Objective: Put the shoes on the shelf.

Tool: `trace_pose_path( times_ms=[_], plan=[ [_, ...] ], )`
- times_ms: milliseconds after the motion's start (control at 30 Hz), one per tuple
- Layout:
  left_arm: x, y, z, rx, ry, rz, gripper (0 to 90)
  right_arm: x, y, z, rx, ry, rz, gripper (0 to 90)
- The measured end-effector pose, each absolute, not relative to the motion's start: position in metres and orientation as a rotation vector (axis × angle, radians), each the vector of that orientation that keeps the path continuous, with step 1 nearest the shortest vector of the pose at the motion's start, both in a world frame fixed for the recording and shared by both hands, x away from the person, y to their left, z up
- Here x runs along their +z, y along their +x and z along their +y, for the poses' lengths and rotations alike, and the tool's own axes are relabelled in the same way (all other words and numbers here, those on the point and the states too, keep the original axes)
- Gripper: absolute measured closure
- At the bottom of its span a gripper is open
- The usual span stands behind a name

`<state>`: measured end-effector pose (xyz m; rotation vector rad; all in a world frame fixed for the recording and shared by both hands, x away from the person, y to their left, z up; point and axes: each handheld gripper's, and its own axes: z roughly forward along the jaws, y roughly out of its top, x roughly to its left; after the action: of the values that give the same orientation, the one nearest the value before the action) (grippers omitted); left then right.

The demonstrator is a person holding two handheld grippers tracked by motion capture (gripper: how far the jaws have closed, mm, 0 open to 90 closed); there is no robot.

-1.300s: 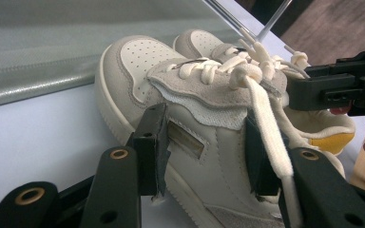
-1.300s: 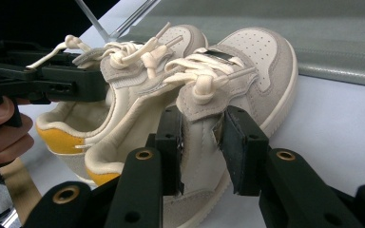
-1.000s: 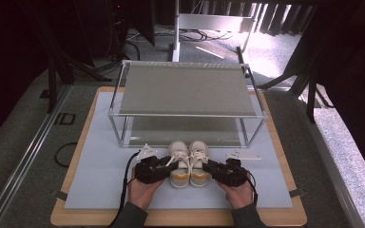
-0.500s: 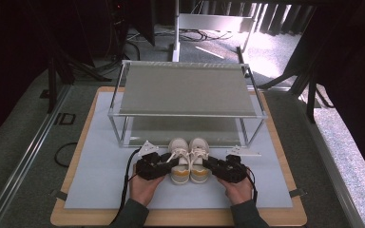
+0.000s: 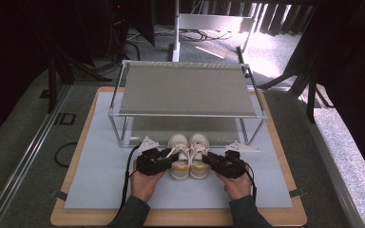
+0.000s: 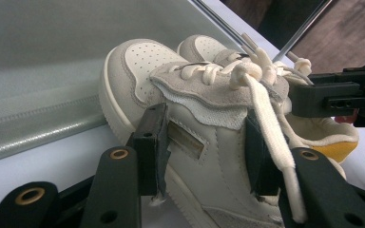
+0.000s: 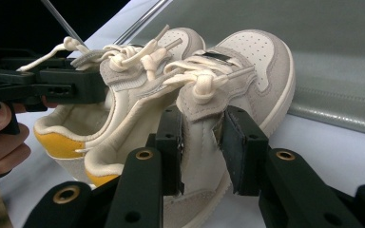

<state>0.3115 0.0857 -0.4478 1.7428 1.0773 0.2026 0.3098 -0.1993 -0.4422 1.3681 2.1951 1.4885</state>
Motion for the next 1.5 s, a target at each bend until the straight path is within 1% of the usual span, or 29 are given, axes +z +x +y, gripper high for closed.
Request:
trace_pose_path(
  times_ms=[400,1500],
  plan=[
    [-0.446,0.319,0.084,0.217,1.724,1.083,56.0,-0.439,0.319,-0.2,1.5,1.363,2.174,69.5],
    [-0.452,0.343,0.077,0.252,1.676,1.105,56.2,-0.444,0.344,-0.203,1.512,1.381,2.121,69.5]
  ],
)
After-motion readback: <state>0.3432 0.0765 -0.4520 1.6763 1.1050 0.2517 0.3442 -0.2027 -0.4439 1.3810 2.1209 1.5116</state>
